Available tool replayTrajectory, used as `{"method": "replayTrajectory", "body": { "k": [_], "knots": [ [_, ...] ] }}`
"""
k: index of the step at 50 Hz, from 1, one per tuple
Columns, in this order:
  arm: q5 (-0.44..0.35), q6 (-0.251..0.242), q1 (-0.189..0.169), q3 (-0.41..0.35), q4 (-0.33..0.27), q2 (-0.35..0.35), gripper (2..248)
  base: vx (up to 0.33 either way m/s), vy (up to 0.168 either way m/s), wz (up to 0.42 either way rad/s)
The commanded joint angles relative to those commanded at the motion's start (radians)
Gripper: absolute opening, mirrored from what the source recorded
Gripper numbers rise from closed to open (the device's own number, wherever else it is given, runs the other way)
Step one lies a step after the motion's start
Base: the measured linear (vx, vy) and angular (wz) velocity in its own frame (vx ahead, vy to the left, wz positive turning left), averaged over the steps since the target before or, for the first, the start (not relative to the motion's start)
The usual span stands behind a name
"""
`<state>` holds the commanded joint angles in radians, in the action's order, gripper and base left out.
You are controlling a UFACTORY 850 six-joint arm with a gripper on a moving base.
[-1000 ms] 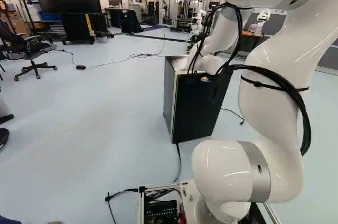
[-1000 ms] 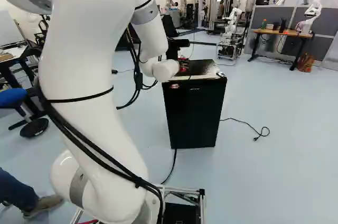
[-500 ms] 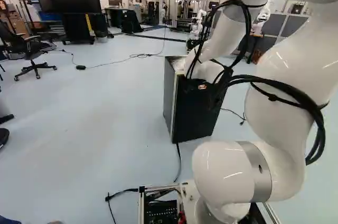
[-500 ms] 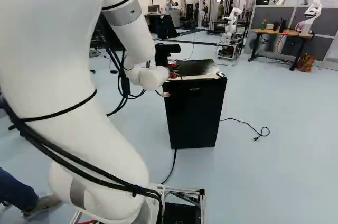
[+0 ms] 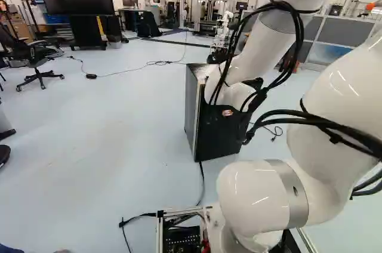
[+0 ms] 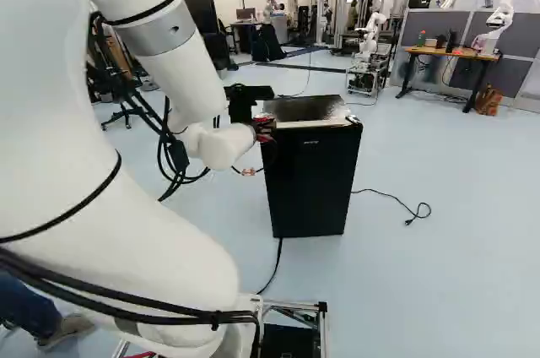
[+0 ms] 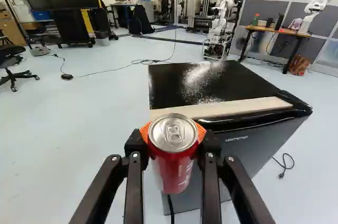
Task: Grab a drink from the fridge
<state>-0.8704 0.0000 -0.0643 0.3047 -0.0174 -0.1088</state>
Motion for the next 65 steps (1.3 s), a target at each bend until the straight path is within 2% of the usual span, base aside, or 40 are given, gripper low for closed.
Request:
{"method": "replayTrajectory", "body": {
  "k": [13,32,65],
  "knots": [
    [-0.001,0.0,0.025,-0.083,0.007,-0.065,100,0.0,0.0,0.0],
    [-0.002,0.0,0.049,-0.167,0.013,-0.131,100,0.0,0.0,0.0],
    [-0.002,0.0,0.064,-0.217,0.017,-0.17,100,0.0,0.0,0.0]
  ]
}}
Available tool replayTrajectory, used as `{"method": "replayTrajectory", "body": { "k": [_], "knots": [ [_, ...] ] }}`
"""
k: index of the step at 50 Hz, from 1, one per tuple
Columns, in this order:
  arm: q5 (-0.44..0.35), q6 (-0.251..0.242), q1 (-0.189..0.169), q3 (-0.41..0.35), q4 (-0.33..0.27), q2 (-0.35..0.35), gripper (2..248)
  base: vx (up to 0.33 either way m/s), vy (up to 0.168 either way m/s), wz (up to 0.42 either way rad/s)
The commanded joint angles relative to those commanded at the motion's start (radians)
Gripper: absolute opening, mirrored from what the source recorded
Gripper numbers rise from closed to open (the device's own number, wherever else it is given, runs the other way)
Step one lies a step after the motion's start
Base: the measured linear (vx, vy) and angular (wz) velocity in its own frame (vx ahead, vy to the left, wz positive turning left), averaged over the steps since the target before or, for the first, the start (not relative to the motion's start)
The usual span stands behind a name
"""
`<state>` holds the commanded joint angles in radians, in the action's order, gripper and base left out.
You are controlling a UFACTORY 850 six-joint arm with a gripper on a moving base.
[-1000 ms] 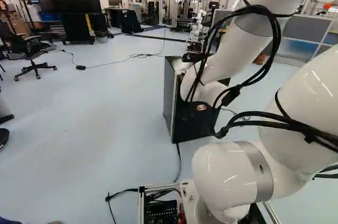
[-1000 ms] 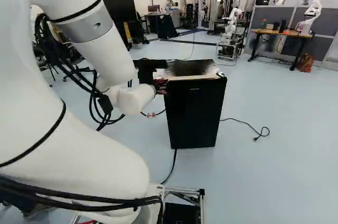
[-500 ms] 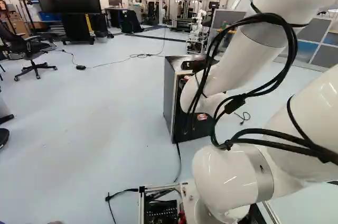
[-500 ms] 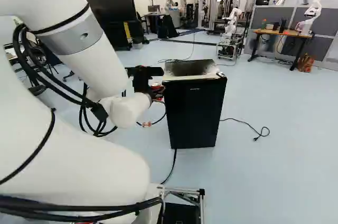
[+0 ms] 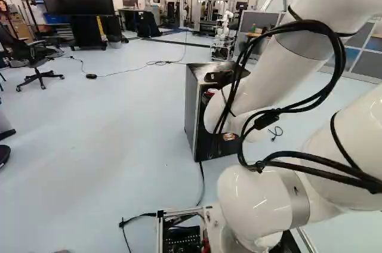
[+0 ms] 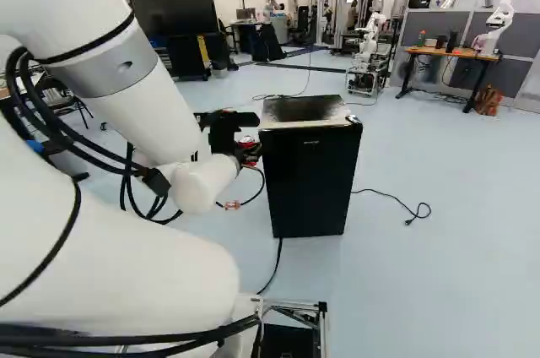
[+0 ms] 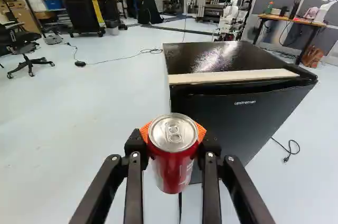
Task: Grab a drink from the fridge
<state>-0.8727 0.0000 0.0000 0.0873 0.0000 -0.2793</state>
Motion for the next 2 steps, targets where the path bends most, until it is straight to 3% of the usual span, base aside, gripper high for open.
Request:
{"method": "replayTrajectory", "body": {
  "k": [2],
  "knots": [
    [0.0,0.0,0.0,0.0,0.0,0.0,100,0.0,0.0,0.0]
  ]
}}
